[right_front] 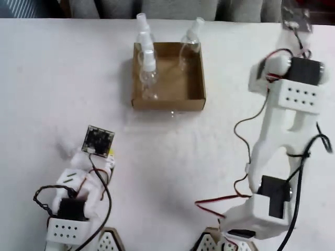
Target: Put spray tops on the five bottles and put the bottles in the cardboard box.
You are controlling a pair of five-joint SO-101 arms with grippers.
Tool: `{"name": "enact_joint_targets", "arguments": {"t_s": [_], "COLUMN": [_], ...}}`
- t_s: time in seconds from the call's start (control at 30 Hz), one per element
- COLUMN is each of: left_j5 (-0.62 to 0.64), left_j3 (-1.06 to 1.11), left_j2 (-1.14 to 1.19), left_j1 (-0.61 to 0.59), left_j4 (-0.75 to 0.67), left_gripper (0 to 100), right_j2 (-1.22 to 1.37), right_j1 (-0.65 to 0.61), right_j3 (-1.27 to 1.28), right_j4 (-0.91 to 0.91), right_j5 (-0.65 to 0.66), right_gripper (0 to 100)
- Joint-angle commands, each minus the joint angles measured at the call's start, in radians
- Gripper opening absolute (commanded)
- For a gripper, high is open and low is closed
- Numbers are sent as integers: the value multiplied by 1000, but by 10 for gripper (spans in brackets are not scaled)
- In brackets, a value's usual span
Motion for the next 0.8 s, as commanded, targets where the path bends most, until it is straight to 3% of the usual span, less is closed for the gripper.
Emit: {"name": "enact_joint_targets", "arguments": {"t_s": [0.0, 0.2, 0.57, 0.77], "left_j5": [-12, -12, -12, -12], "left_j3": [-3, -3, -5, -5], "left_j2": [-7, -7, -7, -7], "left_j1": [-10, -10, -2, -2], "left_j4": [-21, -20, -20, -26], "left_gripper": [24, 24, 27, 27], "right_j2": [-31, -96, -430, -656], "right_j1": [65, 82, -19, -77], "right_j3": [109, 474, 1166, 1382], "right_j4": [36, -97, -581, -616], "right_j5": [-2, 0, -2, -2], "right_gripper": [30, 16, 17, 17]}}
